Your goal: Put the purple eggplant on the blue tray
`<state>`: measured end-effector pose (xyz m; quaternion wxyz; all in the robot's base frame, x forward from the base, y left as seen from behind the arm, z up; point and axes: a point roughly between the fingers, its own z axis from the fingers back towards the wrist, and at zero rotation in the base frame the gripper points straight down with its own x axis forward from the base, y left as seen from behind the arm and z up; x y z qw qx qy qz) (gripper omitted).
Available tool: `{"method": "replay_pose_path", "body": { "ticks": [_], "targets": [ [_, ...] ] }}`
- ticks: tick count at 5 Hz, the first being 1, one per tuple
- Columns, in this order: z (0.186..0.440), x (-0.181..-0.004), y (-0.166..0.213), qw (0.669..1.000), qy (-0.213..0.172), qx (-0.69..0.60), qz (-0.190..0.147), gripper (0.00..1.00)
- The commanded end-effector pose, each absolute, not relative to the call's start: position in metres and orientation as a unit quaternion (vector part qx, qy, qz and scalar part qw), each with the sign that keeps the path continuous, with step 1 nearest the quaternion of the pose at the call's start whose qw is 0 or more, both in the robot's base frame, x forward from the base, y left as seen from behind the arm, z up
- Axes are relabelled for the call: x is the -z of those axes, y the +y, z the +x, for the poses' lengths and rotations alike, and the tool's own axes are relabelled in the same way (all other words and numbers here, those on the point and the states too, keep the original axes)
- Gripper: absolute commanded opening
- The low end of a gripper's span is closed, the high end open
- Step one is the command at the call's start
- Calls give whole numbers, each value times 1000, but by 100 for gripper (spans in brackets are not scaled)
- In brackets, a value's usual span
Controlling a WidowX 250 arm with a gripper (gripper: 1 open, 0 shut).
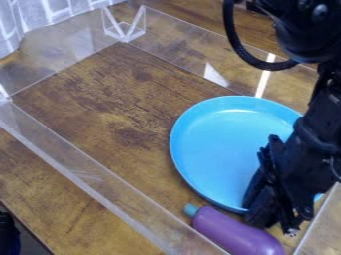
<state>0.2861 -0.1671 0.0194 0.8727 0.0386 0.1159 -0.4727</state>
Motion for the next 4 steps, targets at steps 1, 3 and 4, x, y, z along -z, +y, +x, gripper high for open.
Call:
{"method": "replay_pose_path", "body": {
  "ticks": [1,3,4],
  "targets": [
    [280,-25,-169,880,125,456,39,0],
    [274,-49,-170,891,132,432,45,0],
    [274,-53,-175,866,132,479,55,0]
  ]
}}
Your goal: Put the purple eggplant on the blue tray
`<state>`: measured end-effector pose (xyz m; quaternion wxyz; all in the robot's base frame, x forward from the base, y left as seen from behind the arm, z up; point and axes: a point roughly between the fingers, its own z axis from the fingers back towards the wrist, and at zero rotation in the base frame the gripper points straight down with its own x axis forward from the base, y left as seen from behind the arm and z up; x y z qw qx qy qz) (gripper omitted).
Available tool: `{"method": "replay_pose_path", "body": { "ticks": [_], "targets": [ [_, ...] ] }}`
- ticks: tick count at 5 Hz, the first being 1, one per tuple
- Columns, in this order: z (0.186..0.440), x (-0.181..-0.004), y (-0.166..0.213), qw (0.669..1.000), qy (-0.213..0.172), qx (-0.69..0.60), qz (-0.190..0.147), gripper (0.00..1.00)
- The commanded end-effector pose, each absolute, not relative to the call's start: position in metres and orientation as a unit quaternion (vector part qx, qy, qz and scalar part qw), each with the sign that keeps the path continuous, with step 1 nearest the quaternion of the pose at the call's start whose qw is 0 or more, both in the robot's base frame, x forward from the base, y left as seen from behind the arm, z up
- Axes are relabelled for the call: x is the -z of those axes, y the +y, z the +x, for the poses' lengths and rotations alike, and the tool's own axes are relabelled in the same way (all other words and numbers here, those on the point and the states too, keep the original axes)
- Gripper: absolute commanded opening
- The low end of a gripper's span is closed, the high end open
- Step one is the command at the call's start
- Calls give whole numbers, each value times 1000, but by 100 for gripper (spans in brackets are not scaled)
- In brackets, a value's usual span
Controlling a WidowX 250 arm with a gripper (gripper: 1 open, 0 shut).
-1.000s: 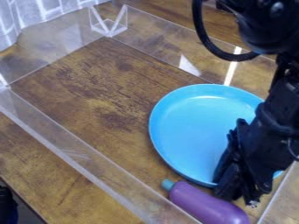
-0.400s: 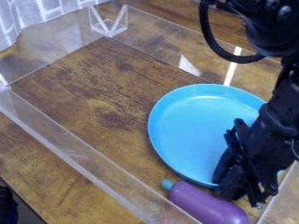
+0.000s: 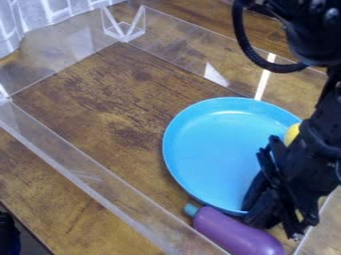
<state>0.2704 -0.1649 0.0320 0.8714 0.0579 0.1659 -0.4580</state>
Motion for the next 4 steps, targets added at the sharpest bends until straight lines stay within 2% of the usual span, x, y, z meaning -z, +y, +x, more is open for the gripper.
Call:
{"method": "replay_pose_path", "body": {
  "ticks": [1,2,4],
  "targets": [
    [275,-57,-180,839,131,524,66,0],
    [279,-55,-185,831,129,536,71,0],
    [280,-57,-181,854,135,497,71,0]
  ]
}}
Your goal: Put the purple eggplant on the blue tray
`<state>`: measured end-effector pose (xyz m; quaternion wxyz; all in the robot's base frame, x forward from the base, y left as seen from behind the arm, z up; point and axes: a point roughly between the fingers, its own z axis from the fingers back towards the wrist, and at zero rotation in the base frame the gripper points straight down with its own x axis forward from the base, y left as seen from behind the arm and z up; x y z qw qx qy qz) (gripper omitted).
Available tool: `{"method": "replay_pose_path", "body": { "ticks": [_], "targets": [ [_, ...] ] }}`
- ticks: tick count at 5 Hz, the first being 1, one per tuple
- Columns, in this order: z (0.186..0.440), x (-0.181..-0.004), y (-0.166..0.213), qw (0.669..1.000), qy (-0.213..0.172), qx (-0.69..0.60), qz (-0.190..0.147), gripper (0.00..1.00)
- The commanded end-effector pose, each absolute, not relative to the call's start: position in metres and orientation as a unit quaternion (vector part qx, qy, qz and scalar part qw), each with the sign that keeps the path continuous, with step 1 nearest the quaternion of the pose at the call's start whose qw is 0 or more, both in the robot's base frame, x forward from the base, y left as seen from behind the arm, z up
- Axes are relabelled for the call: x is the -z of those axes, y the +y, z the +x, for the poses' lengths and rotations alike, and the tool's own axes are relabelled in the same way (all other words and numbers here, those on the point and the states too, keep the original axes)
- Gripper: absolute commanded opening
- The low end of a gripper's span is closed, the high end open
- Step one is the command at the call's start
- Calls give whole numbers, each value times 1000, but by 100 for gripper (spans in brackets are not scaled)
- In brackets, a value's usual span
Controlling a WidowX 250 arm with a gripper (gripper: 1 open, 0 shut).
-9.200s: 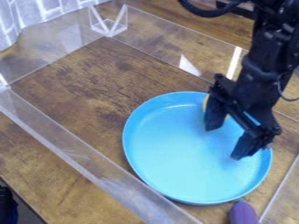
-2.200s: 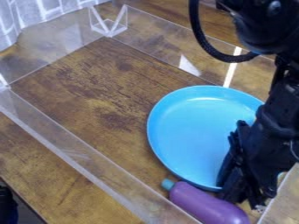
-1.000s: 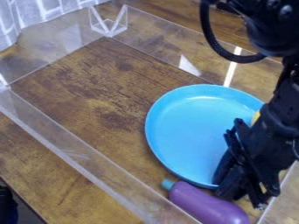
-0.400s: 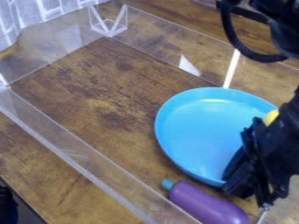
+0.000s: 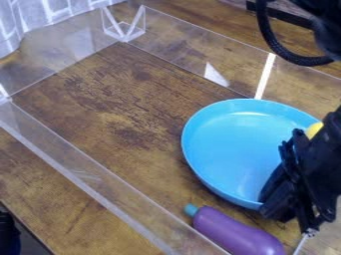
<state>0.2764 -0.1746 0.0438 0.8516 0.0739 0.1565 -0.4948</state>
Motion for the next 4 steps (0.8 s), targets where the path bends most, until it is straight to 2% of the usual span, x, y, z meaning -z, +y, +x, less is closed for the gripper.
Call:
{"method": "replay_pose_path", "body": {
  "ticks": [1,3,4],
  "targets": [
    [280,-56,-179,865,139,477,69,0],
    [292,-48,-165,849,138,505,77,0],
    [290,-42,-166,856,140,491,78,100]
  ]
}}
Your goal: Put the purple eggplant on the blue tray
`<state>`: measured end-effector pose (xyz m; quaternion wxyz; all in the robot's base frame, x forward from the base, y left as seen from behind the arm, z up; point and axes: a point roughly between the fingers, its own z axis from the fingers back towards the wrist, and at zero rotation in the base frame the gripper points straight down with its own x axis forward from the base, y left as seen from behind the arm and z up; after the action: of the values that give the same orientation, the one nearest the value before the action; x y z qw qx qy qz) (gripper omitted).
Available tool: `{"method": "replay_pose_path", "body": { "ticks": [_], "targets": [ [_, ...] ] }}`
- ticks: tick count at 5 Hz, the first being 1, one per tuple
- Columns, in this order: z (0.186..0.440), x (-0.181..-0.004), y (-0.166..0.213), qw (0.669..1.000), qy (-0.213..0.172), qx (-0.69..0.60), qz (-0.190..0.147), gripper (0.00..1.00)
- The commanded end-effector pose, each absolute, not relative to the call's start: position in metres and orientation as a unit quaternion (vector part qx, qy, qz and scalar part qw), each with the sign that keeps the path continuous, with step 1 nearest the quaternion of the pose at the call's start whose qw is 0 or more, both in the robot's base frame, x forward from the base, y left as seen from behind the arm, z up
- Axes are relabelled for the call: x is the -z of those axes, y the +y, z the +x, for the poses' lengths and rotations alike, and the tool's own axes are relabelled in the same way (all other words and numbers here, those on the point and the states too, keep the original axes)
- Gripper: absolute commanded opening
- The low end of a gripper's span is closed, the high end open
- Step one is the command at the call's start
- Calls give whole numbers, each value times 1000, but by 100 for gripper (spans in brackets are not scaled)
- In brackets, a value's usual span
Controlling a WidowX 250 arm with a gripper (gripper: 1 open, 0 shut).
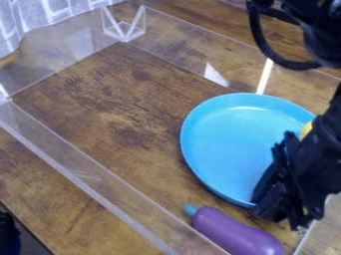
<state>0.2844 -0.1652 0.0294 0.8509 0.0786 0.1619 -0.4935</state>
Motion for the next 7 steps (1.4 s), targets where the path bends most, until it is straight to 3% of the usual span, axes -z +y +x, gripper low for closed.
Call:
{"method": "replay_pose_path", "body": {
  "ticks": [1,2,4,6,7],
  "targets": [
    [289,-39,-165,864,140,476,81,100],
    [287,-29,-167,871,146,461,82,0],
    [280,-36,-152,862,148,476,94,0],
    [298,-56,-146,853,137,491,109,0],
    [301,-55,-149,844,132,507,116,100]
  ]
}}
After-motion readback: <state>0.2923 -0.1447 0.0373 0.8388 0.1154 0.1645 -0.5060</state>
